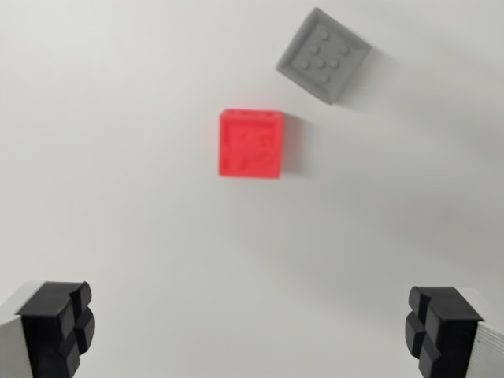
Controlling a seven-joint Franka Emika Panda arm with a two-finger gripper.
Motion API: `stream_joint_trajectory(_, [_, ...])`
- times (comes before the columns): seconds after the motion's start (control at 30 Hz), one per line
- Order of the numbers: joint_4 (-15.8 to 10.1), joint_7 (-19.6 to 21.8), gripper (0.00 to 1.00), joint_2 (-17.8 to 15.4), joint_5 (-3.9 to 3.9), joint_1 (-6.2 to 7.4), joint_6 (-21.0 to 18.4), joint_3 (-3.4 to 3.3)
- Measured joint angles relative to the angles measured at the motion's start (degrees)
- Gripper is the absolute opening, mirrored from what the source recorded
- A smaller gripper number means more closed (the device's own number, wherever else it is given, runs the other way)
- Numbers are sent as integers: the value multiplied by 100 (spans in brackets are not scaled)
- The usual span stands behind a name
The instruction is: Destack cube
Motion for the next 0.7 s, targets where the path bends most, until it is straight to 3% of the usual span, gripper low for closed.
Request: stream_joint_trajectory(0.7, [122,5,100,-60,-6,0,-201,0])
